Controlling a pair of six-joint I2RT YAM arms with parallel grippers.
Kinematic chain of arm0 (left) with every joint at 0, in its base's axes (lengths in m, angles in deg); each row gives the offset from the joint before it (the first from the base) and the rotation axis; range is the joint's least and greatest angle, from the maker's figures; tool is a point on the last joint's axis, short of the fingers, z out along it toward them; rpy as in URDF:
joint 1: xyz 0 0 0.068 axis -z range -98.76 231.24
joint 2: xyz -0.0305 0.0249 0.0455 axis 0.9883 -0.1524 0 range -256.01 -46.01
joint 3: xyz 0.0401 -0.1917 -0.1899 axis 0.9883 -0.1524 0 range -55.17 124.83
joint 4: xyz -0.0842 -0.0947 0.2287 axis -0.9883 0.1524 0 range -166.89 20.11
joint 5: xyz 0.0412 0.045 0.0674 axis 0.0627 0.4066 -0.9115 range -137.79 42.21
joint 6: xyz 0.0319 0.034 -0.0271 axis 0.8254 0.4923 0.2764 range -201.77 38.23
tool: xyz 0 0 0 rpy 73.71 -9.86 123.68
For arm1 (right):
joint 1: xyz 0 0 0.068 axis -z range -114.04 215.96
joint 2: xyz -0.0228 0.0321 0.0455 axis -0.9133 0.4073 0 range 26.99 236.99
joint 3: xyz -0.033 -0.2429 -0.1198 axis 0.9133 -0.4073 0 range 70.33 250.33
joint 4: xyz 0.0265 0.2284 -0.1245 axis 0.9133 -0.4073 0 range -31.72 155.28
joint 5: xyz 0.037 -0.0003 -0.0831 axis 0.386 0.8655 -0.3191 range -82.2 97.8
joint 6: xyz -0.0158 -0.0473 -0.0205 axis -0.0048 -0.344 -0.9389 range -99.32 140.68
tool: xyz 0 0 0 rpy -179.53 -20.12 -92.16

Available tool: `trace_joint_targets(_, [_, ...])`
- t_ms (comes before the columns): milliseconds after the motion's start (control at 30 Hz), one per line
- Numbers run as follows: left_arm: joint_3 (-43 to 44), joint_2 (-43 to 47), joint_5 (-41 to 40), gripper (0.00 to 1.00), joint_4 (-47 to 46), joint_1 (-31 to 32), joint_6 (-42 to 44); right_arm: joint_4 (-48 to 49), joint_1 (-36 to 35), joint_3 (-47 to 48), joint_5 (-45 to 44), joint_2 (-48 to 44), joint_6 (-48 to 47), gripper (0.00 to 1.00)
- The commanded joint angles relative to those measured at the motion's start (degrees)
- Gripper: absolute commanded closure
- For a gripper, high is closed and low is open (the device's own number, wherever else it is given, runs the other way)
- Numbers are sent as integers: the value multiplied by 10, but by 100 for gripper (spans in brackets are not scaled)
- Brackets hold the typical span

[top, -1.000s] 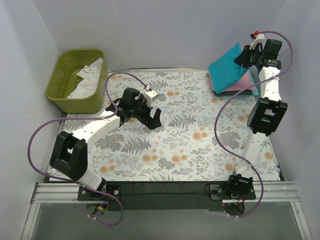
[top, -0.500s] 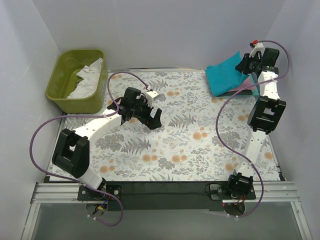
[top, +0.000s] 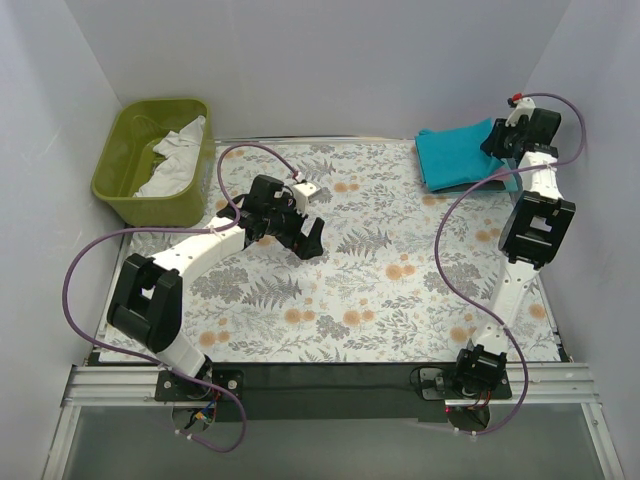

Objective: Fold and stack the t-shirts
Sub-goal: Neatly place the folded tshirt to the corner

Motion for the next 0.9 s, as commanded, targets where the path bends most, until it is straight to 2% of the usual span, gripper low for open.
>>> trace_joint_targets(0, [21,6,7,2,6,-3,9,41,9,-11,-43,0,-6,67])
trace_joint_targets(100, [25,6,3,2,9,-2,9,43,8,-15,-81,-8,-19,49])
trace_joint_targets(233, [24,13,-2,2,10,-2,11,48,8,-22,-107,-37,-34,40])
trace_joint_targets(267, [23,15,-5,2,10,-2,9,53,8,-25,-109,-43,-38,35])
trace_joint_targets(300, [21,19,-5,2,10,-2,7,53,8,-29,-111,-55,-42,19])
trace_joint_targets(367, [18,23,-6,2,10,-2,5,52,7,-38,-111,-71,-63,2])
trace_joint_targets(533, [12,34,-5,2,5,-2,-1,53,3,-87,-120,-125,-104,2])
trace_joint_targets(767, [-5,41,-3,2,-6,-3,5,59,-2,-101,-196,-156,-183,2])
trace_joint_targets(867, [-8,43,-5,2,-6,-2,8,58,-3,-107,-182,-172,-197,2])
